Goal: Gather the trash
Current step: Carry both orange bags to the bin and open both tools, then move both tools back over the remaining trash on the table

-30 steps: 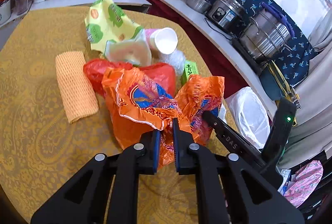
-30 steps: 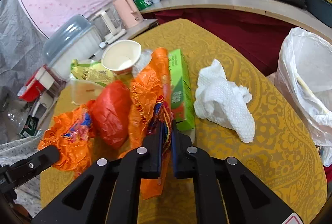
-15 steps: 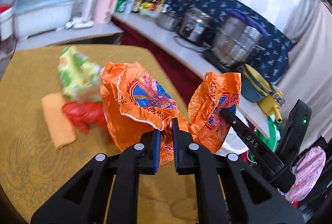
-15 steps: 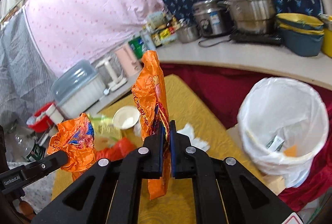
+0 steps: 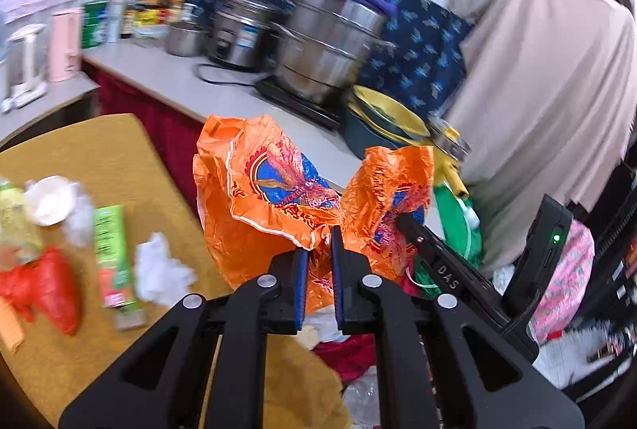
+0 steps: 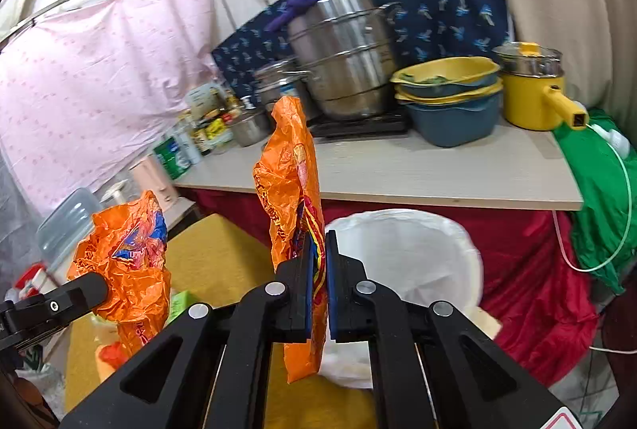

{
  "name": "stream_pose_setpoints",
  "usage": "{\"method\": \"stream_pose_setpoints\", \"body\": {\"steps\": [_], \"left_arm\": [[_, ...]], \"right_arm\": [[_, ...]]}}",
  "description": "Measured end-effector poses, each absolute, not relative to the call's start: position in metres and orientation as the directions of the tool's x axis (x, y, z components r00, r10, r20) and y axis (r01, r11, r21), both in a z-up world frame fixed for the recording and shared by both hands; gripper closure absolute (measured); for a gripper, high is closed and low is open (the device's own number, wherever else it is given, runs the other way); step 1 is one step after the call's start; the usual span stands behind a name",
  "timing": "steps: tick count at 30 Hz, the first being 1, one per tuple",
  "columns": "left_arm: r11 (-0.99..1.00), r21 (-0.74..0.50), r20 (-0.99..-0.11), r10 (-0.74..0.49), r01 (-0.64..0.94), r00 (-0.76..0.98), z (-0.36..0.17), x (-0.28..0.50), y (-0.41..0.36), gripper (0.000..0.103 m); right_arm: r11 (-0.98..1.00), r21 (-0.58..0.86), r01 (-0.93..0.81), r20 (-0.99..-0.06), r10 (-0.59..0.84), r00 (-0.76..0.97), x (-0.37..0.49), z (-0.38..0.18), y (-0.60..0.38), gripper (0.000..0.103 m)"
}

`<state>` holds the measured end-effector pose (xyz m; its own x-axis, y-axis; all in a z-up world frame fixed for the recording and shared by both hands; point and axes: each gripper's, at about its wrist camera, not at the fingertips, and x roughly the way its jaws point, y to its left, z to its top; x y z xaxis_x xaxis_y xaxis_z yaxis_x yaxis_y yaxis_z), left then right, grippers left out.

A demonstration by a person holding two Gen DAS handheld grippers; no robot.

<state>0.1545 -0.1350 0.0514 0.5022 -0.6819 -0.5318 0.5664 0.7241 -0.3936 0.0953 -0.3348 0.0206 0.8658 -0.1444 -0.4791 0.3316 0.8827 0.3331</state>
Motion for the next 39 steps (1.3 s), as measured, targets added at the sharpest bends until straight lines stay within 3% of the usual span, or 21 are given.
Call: {"method": "stream_pose_setpoints", "body": {"steps": [12,15,17,21,23,39], "left_arm": [[0.708,-0.374,-0.615,-0.673,0.599,0.412,0.007,0.187,-0.220,0.092],[0.714,-0.379,-0.630,-0.665,0.589,0.400,-0.004,0.198,-0.228,0.090],[0.721,-0.379,-0.632,-0.659,0.579,0.408,-0.008,0.200,-0.227,0.082],[0.763,-0.358,-0.627,-0.624,0.539,0.467,-0.010,0.202,-0.217,0.053],[0.777,-0.364,-0.620,-0.614,0.514,0.488,-0.008,0.203,-0.208,0.045],[0.878,-0.312,-0.584,-0.478,0.362,0.656,0.019,0.197,-0.124,0.027]], "right_arm": [[0.847,0.326,0.420,-0.542,-0.196,0.817,0.098,-0.016,-0.390,0.097],[0.845,0.327,0.422,-0.558,-0.188,0.808,0.106,-0.023,-0.393,0.093],[0.843,0.324,0.429,-0.557,-0.196,0.807,0.108,-0.025,-0.391,0.090],[0.836,0.340,0.430,-0.535,-0.204,0.820,0.108,-0.021,-0.388,0.067],[0.838,0.345,0.424,-0.521,-0.205,0.829,0.106,-0.016,-0.385,0.064],[0.893,0.330,0.306,-0.459,-0.131,0.879,0.099,0.023,-0.323,0.054]]}}
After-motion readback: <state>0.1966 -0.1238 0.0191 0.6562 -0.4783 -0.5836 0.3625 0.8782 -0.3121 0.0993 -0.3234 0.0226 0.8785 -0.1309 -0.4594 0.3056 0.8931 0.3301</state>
